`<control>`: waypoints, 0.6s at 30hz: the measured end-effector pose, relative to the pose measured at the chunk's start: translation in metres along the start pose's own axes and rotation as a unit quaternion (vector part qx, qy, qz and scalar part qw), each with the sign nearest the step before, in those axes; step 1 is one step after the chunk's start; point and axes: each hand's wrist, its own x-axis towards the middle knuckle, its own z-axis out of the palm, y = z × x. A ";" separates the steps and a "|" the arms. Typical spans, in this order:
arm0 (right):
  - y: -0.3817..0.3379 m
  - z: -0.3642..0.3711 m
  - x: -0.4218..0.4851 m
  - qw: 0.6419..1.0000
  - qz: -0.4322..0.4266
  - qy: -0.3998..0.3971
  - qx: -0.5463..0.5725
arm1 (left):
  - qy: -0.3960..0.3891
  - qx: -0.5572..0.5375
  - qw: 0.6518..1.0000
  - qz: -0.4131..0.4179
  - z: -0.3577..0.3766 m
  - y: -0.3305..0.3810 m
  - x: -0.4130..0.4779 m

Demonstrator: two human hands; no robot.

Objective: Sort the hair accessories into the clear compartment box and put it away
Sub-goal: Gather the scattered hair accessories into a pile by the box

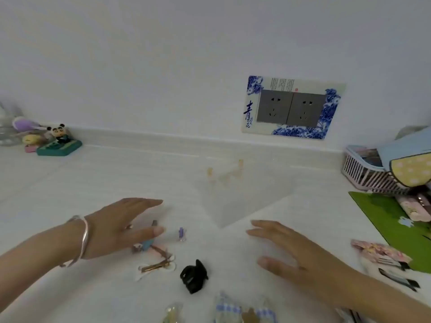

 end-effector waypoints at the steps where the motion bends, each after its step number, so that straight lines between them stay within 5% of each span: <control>1: -0.010 0.000 -0.004 1.000 0.000 0.004 0.005 | -0.005 -0.022 1.000 -0.004 0.002 0.003 -0.008; 18: -0.060 0.020 -0.098 0.979 0.048 0.186 0.070 | 0.024 -0.033 0.995 0.091 0.067 0.068 -0.012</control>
